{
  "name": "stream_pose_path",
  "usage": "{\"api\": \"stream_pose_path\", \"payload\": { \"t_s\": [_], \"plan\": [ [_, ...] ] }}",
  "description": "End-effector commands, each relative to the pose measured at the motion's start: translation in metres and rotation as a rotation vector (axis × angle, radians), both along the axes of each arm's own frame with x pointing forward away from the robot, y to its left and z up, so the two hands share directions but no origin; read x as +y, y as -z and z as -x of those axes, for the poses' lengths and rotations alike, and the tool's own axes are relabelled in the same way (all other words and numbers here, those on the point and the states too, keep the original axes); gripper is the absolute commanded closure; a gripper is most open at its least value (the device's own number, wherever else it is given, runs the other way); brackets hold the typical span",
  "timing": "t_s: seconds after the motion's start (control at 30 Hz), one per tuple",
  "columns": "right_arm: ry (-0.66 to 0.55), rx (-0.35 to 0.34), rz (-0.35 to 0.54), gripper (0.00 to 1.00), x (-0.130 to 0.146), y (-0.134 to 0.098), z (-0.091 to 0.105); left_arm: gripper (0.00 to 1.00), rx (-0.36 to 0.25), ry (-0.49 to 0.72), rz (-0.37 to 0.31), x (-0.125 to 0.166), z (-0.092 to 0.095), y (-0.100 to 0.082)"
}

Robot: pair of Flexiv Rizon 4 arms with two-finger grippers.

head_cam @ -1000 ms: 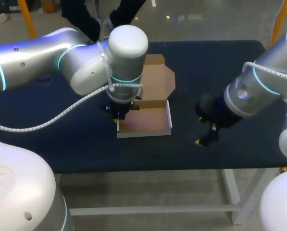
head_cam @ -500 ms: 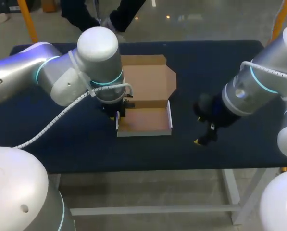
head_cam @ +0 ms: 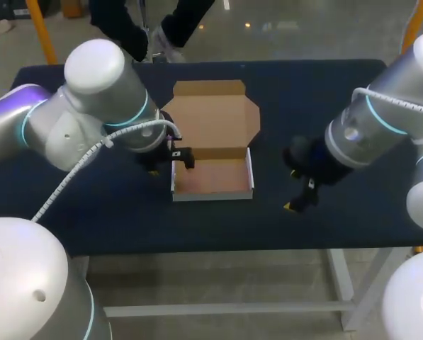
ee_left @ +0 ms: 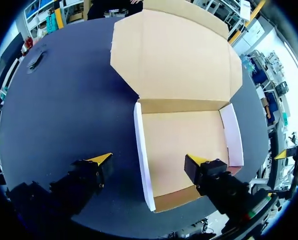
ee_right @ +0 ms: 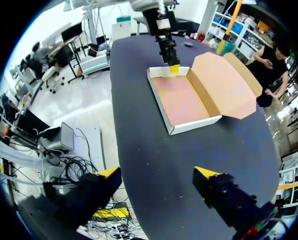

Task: Assemble the packaging by folding the flat box into shape, placing the metal phone stand inside, and closing the box properly

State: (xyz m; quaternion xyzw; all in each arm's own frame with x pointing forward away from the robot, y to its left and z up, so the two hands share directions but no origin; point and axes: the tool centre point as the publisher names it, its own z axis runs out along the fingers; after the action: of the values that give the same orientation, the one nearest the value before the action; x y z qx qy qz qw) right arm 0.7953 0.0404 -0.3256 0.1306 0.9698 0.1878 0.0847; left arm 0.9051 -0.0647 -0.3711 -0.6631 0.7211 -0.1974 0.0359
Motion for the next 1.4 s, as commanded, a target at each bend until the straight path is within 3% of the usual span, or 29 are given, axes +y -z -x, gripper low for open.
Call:
{"api": "stream_pose_path", "payload": {
  "t_s": [0.03, 0.3, 0.43, 0.73, 0.9, 1.0, 1.4],
  "plan": [
    [0.013, 0.01, -0.009, 0.0, -0.003, -0.003, -0.002, 0.0, -0.016, 0.072, 0.14, 0.017, 0.022, -0.021],
    [0.086, 0.034, -0.046, 0.0, -0.009, -0.009, -0.004, 0.0, -0.008, 0.173, 0.234, 0.031, 0.049, -0.055],
    [0.192, 0.106, -0.065, 0.0, -0.016, -0.015, -0.005, 0.0, 0.021, 0.197, 0.264, 0.041, 0.057, -0.068],
    [0.396, 0.213, -0.134, 0.0, -0.045, -0.024, 0.001, 0.0, 0.075, 0.168, 0.241, 0.063, 0.076, -0.092],
    [0.51, 0.285, -0.106, 0.0, -0.057, -0.03, 0.003, 0.0, 0.118, 0.138, 0.206, 0.074, 0.085, -0.107],
    [0.545, 0.294, -0.088, 0.0, -0.061, -0.034, 0.006, 0.0, 0.128, 0.116, 0.198, 0.082, 0.09, -0.116],
    [0.732, 0.307, 0.007, 0.0, -0.082, -0.05, 0.015, 0.0, 0.072, 0.018, 0.135, 0.102, 0.109, -0.155]
  ]
}}
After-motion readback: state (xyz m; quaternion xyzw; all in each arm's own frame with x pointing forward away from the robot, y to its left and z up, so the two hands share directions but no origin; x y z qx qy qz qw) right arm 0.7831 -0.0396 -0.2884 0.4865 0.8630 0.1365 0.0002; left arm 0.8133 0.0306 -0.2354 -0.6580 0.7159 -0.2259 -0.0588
